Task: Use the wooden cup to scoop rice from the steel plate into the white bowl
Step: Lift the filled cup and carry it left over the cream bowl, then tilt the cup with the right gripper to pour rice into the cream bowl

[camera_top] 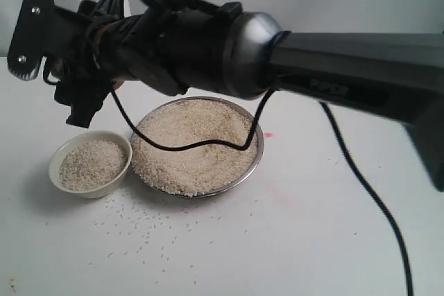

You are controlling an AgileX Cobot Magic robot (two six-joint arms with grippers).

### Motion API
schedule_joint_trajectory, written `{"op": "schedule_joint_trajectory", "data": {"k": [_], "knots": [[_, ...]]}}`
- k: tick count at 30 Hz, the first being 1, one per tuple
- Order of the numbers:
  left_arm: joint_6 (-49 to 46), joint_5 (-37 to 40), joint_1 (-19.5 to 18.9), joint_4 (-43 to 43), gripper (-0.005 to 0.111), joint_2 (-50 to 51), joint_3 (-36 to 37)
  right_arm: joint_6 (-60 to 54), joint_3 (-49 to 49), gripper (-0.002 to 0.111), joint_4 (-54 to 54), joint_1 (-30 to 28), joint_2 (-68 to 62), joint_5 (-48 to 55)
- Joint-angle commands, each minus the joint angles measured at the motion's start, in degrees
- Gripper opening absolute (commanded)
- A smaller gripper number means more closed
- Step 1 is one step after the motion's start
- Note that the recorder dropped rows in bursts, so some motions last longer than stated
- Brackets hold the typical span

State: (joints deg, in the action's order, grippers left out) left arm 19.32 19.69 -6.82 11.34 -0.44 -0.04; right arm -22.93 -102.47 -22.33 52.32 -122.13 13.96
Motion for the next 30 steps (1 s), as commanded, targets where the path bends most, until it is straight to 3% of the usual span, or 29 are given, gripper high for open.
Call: {"op": "schedule_joint_trajectory", "data": {"k": [1, 11, 30], "knots": [[0.1, -0.4, 0.1, -0.3, 0.000, 0.4, 0.0, -4.8, -3.7, 0.000, -5.0, 1.1, -5.2, 2.7], [0.1, -0.4, 0.1, -0.3, 0.000, 0.4, 0.0, -11.6, -4.3, 0.000, -12.0, 1.5, -9.4, 4.3], [0.1, -0.4, 0.1, -0.3, 0.000, 0.4, 0.0, -11.8, -4.3, 0.000, -26.4, 2.6, -12.6, 7.3]]}}
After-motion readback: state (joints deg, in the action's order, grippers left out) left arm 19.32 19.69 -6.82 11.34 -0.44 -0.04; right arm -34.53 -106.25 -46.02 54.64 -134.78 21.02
